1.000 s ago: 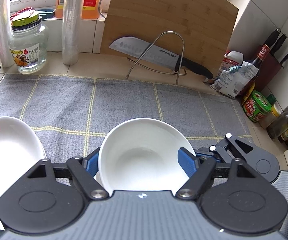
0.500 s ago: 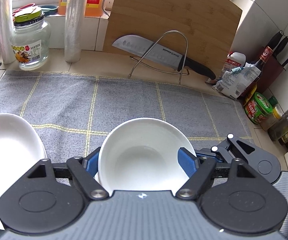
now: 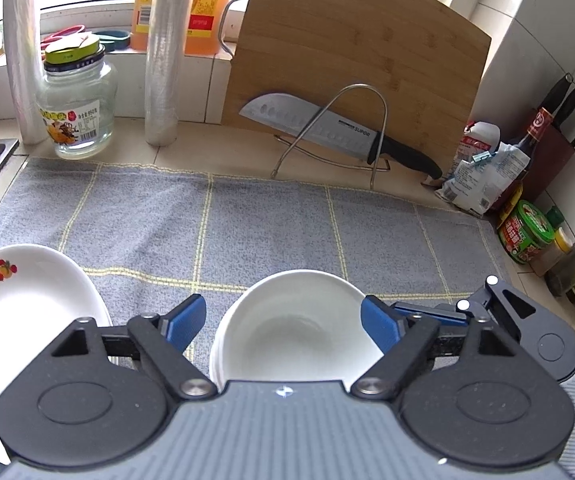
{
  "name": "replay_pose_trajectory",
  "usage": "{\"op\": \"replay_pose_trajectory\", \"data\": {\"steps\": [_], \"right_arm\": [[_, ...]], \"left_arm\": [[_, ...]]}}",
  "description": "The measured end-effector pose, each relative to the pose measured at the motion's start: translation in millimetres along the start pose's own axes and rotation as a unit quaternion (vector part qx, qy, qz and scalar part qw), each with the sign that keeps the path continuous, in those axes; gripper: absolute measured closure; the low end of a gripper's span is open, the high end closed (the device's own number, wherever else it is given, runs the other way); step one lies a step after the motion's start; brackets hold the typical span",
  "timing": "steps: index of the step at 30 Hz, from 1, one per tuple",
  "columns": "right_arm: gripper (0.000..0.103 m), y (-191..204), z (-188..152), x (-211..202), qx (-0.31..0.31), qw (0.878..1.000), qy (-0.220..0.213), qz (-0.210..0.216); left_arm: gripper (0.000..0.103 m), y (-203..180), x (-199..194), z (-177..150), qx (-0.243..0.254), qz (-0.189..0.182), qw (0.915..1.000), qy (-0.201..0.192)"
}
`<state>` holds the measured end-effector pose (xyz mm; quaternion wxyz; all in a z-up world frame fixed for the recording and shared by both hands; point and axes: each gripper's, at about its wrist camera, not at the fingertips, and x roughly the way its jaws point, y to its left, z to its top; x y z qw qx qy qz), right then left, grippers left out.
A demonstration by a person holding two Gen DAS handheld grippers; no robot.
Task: Organize plates and bowls
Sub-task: 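Carry the small white bowl with the left tool onto the bowl stack and release, then grip the bowl stack with the left tool while the right tool grips its other side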
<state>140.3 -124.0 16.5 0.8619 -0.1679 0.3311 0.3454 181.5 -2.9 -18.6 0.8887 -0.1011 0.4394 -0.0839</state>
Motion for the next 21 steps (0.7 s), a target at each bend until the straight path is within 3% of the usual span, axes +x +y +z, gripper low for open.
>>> {"op": "replay_pose_trajectory", "data": {"steps": [9,13,18,21], "right_arm": [[0.000,10.0,5.5,2.1,-0.028,0.999,-0.017,0.009],[0.000,12.8,8.4,7.2,-0.037,0.999,-0.014,-0.001],[0.000,10.6,3.6,4.9,-0.037,0.999,-0.013,0.008],[0.000,8.3,2.7,9.6,-0.037,0.999,-0.007,0.001]], "left_arm": [[0.015,7.5,-13.0,1.0,-0.007,0.006,0.9996,-0.027],[0.015,10.7,-14.0,-1.5,-0.024,-0.028,0.9988,-0.031],[0.015,-8.4,-17.7,-2.0,0.016,-0.076,0.9964,-0.032],[0.015,-12.3,-8.5,-0.7,0.029,-0.082,0.9961,-0.013]]}}
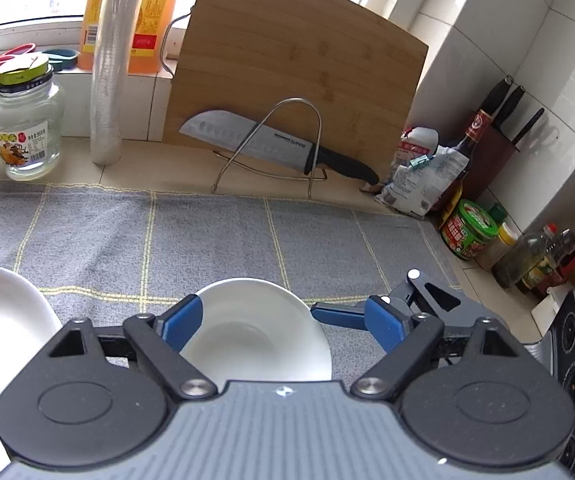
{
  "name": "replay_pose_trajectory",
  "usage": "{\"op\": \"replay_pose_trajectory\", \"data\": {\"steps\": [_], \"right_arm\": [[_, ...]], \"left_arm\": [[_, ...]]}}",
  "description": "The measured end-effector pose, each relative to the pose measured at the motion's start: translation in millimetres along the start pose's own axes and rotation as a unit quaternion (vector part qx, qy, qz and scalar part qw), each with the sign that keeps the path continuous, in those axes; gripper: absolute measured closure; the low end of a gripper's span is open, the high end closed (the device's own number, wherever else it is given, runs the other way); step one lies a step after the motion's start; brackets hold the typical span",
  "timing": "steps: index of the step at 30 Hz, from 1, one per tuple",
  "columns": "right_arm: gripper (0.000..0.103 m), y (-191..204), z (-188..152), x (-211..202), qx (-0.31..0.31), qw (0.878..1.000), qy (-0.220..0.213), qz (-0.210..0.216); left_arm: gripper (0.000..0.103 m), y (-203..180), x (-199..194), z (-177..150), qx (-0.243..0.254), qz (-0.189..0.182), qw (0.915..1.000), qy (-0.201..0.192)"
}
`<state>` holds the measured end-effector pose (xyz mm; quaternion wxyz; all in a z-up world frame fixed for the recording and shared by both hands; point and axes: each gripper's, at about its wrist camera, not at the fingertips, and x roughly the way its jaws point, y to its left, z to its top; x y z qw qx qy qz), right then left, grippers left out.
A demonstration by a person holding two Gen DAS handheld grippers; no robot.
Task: Organize plates and bowls
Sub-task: 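Grip the bowl stack with the left tool while the right tool grips its other side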
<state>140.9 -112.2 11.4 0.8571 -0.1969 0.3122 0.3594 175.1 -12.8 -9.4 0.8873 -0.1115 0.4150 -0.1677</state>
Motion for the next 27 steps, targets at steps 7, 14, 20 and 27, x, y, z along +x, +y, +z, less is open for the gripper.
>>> {"op": "replay_pose_trajectory", "data": {"steps": [7,14,20,27], "right_arm": [[0.000,-5.0,-0.4,1.2,0.016,1.000,0.000,0.002],[0.000,-10.8,-1.1,-0.5,0.021,1.000,0.003,0.009],[0.000,-11.0,-0.1,-16.1,0.017,1.000,-0.003,-0.003],[0.000,-7.5,-17.6,-21.4,-0.003,0.998,0.049,-0.036]], "left_arm": [[0.015,7.1,13.8,1.6,-0.005,-0.006,0.9998,0.016],[0.015,3.6,6.6,5.4,0.003,-0.001,1.0000,0.001],[0.007,-1.5,-24.2,-1.5,0.067,0.031,0.9951,-0.066],[0.003,19.2,-47.5,-33.3,0.131,0.039,0.9890,-0.056]]}}
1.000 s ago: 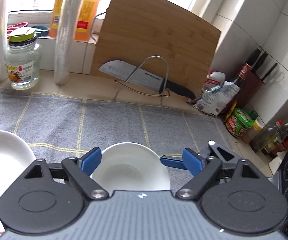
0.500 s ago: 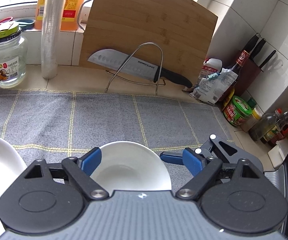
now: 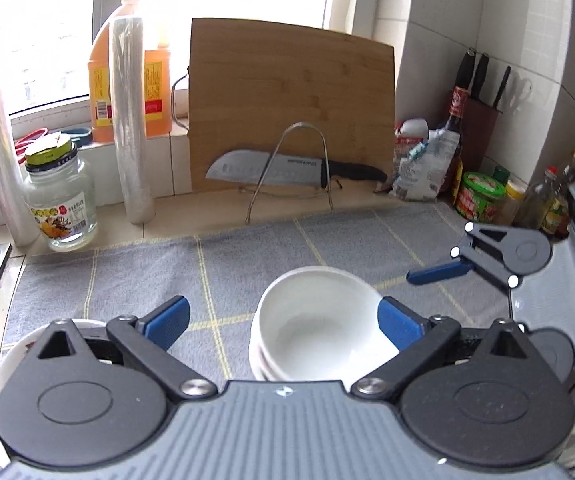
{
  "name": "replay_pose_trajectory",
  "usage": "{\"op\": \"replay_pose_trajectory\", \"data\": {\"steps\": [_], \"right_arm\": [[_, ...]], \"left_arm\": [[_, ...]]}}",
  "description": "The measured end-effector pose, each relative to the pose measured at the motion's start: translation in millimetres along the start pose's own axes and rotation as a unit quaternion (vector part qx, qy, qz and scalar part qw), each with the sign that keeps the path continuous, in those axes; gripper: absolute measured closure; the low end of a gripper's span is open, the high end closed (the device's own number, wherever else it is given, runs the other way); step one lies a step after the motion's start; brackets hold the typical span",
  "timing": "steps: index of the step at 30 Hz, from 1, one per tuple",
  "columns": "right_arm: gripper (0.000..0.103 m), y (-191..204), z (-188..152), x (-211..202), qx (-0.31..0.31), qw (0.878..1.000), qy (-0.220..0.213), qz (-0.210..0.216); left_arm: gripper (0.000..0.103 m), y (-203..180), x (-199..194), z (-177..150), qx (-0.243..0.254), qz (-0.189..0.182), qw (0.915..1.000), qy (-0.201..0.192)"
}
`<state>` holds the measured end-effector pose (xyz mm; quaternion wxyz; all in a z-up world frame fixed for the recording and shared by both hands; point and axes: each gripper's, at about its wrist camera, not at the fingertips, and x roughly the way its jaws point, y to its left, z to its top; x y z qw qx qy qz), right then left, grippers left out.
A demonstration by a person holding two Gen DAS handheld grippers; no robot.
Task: Organize plates and bowls
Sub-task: 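Grip the bowl stack with the left tool while the right tool grips its other side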
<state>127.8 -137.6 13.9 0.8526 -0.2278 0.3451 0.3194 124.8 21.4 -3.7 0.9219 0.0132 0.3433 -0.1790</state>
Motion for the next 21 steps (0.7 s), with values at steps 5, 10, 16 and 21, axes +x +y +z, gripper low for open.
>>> {"op": "replay_pose_trajectory", "data": {"steps": [5,10,16,21], "right_arm": [[0.000,1.8,-18.2,23.1,0.024,0.998,0.058,0.004],[0.000,4.5,-25.1,47.5,0.040,0.995,0.086,0.026],[0.000,4.4,-29.0,63.3,0.013,0.994,0.090,0.055],[0.000,-12.2,-35.6,67.7,0.010,0.991,0.074,0.107]], "left_arm": [[0.003,6.8,5.4,-33.0,0.032,-0.017,0.9979,0.054],[0.004,-0.8,25.8,-56.5,0.042,-0.021,0.9943,0.096],[0.004,-13.6,45.9,-68.4,0.051,-0.018,0.9908,0.124],[0.006,-16.5,64.9,-71.2,0.050,-0.001,0.9867,0.155]]}}
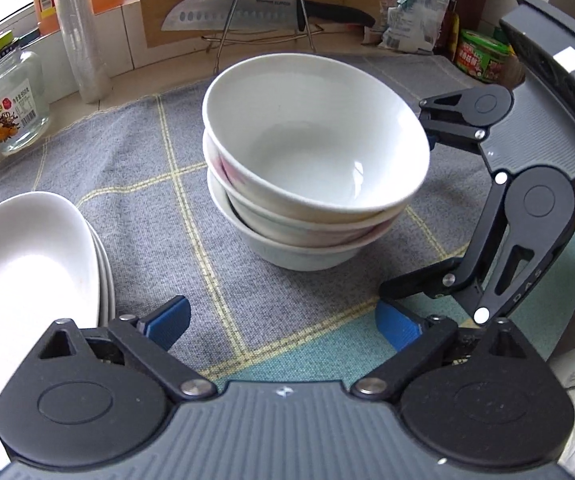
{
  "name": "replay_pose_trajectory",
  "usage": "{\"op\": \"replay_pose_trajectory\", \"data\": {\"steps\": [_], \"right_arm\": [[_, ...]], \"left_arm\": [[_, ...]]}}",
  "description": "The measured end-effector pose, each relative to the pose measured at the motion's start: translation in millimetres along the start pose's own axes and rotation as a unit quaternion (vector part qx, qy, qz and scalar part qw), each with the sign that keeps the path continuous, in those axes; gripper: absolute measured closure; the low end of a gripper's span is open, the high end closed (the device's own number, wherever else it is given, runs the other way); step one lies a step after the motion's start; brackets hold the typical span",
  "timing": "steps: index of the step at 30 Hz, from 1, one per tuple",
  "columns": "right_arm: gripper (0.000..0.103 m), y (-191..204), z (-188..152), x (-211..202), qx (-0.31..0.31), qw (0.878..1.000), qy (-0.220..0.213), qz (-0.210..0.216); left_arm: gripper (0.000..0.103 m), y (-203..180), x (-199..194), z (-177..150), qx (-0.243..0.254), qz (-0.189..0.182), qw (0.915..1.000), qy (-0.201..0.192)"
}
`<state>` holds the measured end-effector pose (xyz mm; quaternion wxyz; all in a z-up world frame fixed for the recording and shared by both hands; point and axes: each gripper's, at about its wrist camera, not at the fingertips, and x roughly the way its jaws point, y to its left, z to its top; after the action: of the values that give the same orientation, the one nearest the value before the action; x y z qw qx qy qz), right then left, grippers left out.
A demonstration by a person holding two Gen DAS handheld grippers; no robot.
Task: Organize plates and bowls
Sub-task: 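Grip the bowl stack with the left tool while the right tool grips its other side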
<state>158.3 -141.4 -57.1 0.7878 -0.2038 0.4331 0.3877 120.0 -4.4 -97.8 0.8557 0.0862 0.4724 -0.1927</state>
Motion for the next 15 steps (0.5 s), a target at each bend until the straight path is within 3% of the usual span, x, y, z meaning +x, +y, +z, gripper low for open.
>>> {"op": "replay_pose_trajectory", "data": {"steps": [7,15], "right_arm": [[0.000,-3.2,-8.2,-4.3,-0.034,0.999,-0.025,0.023],[0.000,-7.5,-2.9,-4.3,-0.052,0.998,-0.014,0.037]], "left_arm": [[0.008,-3.2,12.8,6.3,0.028,0.013,0.9993,0.021],[0.008,1.5,21.2,19.1,0.061,-0.012,0.9979,0.018]]}}
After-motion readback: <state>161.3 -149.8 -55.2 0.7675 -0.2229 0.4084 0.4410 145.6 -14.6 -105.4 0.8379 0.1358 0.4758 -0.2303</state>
